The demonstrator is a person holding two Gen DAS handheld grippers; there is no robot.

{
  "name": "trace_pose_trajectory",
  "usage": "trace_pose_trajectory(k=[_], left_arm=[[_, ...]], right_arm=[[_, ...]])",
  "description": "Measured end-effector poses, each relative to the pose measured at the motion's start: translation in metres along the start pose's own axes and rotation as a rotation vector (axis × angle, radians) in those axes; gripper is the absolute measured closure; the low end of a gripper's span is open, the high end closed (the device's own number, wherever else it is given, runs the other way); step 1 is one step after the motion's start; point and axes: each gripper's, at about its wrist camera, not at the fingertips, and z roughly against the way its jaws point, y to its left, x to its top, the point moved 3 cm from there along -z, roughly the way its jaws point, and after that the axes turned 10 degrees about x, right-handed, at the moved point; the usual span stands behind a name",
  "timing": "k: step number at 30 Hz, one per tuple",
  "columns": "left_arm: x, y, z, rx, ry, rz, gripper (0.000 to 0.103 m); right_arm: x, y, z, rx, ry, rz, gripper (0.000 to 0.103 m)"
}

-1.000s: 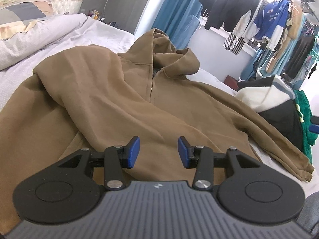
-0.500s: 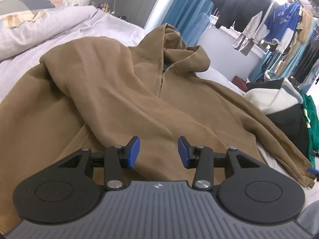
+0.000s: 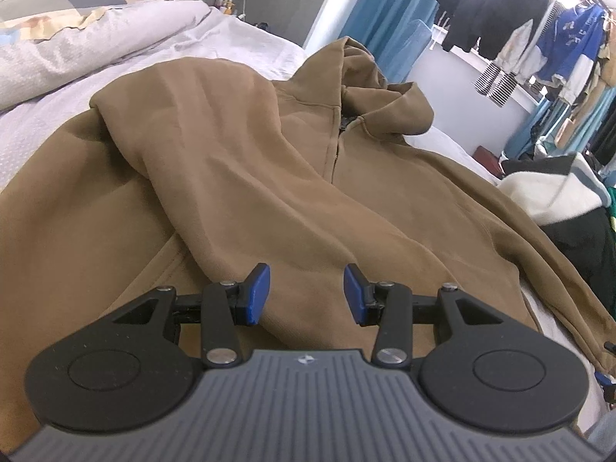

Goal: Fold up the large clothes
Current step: 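Move the right gripper to the other ribbed sleeve cuff and grasp it, then lift the cuff with the right gripper and carry it over the body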

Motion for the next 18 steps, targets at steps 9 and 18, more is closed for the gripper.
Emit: trace_pose_trajectory(k=[9,18], left_arm=[[0.002,-0.002,-0.002,0.042,-0.005,0.008,0.055],[0.004,-0.006,-0.005,0.045,-0.006,-0.001,0.055]], right_arm=[[0.039,-0.041,-0.022,0.028,-0.269,-0.089,0.029],[0.071,-0.022,-0.019,-0.011,-0.245,0.024,0.074]])
